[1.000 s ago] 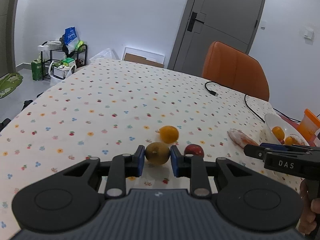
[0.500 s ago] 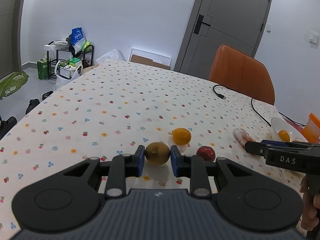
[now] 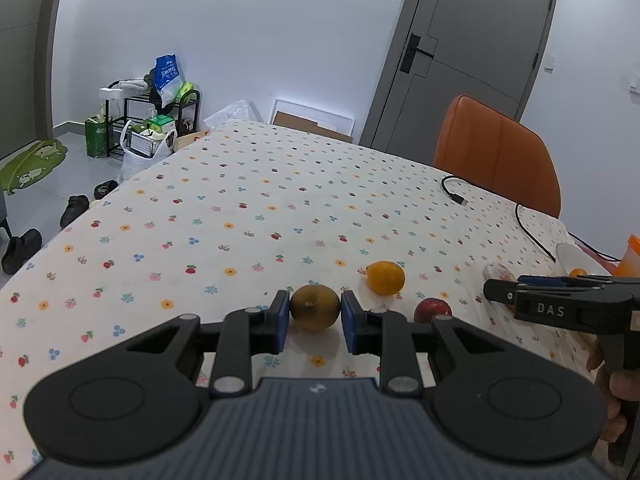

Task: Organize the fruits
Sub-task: 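Grasp the brown kiwi with the left tool while the right tool grasps the netted pomelo segment, then carry the kiwi and pomelo segment over the white plate and open both tools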

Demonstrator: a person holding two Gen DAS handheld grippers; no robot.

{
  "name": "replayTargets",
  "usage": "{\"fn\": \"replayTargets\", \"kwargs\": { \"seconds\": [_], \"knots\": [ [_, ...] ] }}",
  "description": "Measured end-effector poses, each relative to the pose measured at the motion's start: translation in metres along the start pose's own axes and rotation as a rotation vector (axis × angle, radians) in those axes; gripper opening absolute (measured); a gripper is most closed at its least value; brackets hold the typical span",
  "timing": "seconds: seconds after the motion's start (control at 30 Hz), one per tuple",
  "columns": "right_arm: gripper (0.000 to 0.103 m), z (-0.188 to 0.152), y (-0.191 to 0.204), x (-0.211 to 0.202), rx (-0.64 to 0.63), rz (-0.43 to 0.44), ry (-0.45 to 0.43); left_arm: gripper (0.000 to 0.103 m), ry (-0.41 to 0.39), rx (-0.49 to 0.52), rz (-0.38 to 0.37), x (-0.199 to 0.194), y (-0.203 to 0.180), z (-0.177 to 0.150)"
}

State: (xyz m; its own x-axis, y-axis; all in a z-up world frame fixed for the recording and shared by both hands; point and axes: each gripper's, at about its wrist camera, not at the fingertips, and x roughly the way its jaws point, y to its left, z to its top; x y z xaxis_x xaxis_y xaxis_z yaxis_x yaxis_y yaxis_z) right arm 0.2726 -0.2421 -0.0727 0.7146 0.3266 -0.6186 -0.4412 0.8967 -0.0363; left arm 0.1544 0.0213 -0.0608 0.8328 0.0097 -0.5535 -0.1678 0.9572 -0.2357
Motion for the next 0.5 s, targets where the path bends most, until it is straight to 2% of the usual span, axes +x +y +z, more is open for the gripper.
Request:
{"fn": "replayTargets", "kwargs": {
  "seconds": [0.07,0.27,0.5],
  "knots": [
    [0.047,0.000,0.001,0.000,0.000,0.007,0.003,0.026,0.000,-0.003,-0.002,0.000,0.001,0.000],
    [0.033,-0.002,0.009,-0.007,-0.008,0.078,0.004,0.026,-0.006,-0.007,0.007,-0.004,0.004,0.001],
    [0.030,-0.008,0.017,-0.017,-0.005,0.136,-0.008,0.026,-0.012,-0.002,0.011,-0.010,0.004,0.000]
  ]
}}
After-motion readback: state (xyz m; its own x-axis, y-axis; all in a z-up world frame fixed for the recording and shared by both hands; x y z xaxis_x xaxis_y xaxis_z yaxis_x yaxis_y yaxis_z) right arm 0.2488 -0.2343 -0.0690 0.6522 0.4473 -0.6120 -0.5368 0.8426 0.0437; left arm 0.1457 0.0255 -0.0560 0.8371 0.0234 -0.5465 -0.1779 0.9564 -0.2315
